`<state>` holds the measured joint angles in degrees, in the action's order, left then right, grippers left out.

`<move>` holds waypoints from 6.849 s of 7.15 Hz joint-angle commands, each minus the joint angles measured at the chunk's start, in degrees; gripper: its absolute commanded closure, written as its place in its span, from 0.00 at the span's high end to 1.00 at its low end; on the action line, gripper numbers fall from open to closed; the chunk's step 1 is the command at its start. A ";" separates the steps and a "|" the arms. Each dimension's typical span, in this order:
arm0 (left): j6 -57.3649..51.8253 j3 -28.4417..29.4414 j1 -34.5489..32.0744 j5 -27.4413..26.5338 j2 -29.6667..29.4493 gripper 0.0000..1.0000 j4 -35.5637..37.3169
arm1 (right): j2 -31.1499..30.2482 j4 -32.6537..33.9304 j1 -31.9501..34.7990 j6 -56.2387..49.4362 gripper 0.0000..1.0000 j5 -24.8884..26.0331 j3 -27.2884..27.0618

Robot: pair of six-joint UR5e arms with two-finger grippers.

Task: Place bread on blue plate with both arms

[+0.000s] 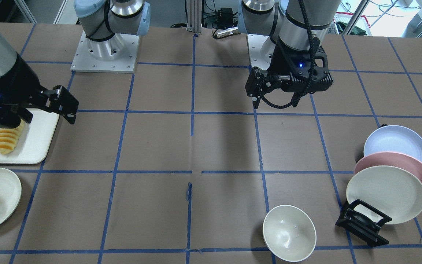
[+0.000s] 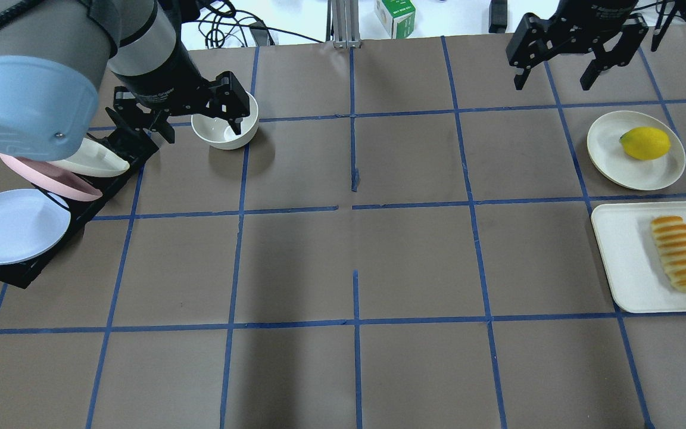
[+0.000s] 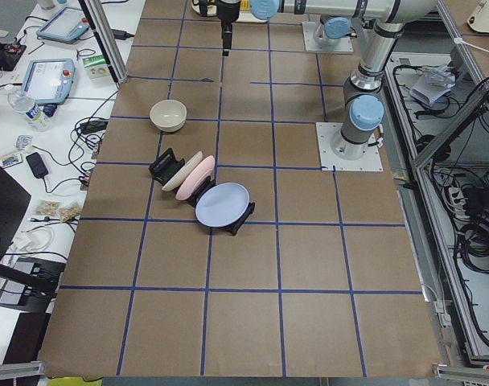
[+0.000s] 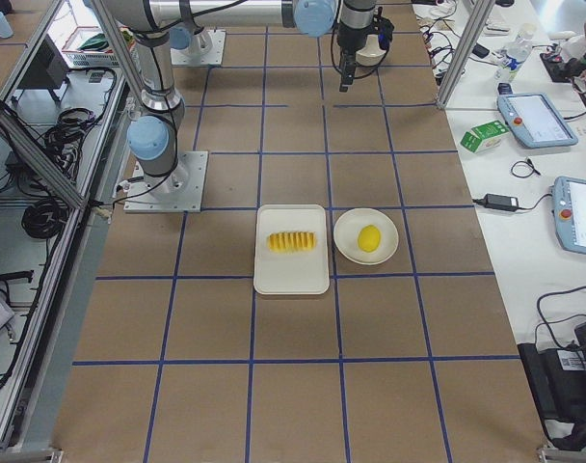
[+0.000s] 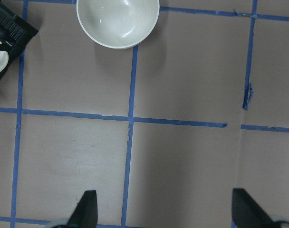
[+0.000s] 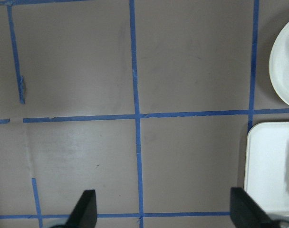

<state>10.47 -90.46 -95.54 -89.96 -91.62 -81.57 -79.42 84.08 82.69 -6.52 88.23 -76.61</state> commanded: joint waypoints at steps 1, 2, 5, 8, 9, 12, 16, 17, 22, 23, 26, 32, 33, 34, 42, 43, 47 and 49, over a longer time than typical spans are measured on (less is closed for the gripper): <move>-0.10 0.02 0.00 1.27 -0.13 1.00 0.01 | -0.12 0.12 -7.59 -11.44 1.00 1.49 -1.43; -0.02 0.02 0.00 1.27 -0.48 1.00 0.10 | -0.12 0.99 -12.59 -15.24 1.00 1.50 -2.66; -1.24 -0.16 0.44 0.39 1.26 1.00 -0.51 | 0.41 14.89 -25.96 -26.75 1.00 1.68 -13.87; -1.25 -0.51 0.53 0.57 0.91 1.00 -0.16 | 0.49 36.79 -31.79 -38.86 1.00 1.59 -31.45; -1.25 -0.42 0.44 0.48 0.57 1.00 -0.08 | 0.41 38.77 -31.98 -39.44 1.00 1.59 -34.89; -2.81 -0.42 1.31 0.66 1.26 1.00 0.28 | 3.46 38.97 -34.79 -39.62 1.00 1.59 -36.51; -17.16 -0.67 13.24 -8.17 5.39 1.00 -0.69 | 7.44 41.16 -34.88 -39.36 1.00 6.43 -37.73; -16.72 -1.99 19.54 -9.52 4.79 1.00 -0.95 | 7.44 41.08 -34.88 -39.10 1.00 6.43 -37.91; -17.67 -6.30 44.72 -9.88 -3.52 1.00 8.11 | 8.84 41.17 -34.88 -39.27 1.00 6.51 -37.65; -17.51 -7.35 47.35 -9.89 -8.17 1.00 14.01 | 9.02 41.25 -34.88 -38.75 1.00 6.25 -37.48; -17.33 -7.89 51.84 -9.45 -17.52 0.94 21.19 | 9.02 40.82 -34.79 -38.13 0.15 9.56 -37.83; -17.77 -7.63 53.26 -9.54 -20.26 0.00 21.28 | 4.10 39.85 -32.60 -37.95 0.00 10.03 -37.48; -18.38 -7.54 53.44 -9.62 -20.26 0.00 21.28 | 2.79 39.76 -32.51 -37.95 0.00 10.12 -37.48; -18.73 -7.37 53.44 -10.06 -19.65 0.00 21.28 | 2.08 38.80 -32.07 -37.87 0.00 9.51 -37.39; -24.27 -5.08 53.88 -19.52 -3.86 0.00 8.12 | -0.29 12.70 -22.59 -25.04 0.00 9.06 -19.46; -25.75 -4.38 53.79 -19.90 -1.04 0.00 4.62 | -0.30 12.69 -22.31 -24.77 0.00 9.06 -19.29; -24.37 -4.72 37.50 -4.57 4.61 0.00 -3.59 | -2.14 10.42 -18.38 -18.92 0.00 8.97 -18.41; -14.67 -4.82 24.16 6.67 3.12 0.00 -2.98 | -2.93 10.05 -16.95 -16.07 0.00 8.37 -17.71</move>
<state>-10.23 -95.28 -62.84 -89.77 -87.91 -84.91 -81.94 94.53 64.89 -24.04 97.02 -94.88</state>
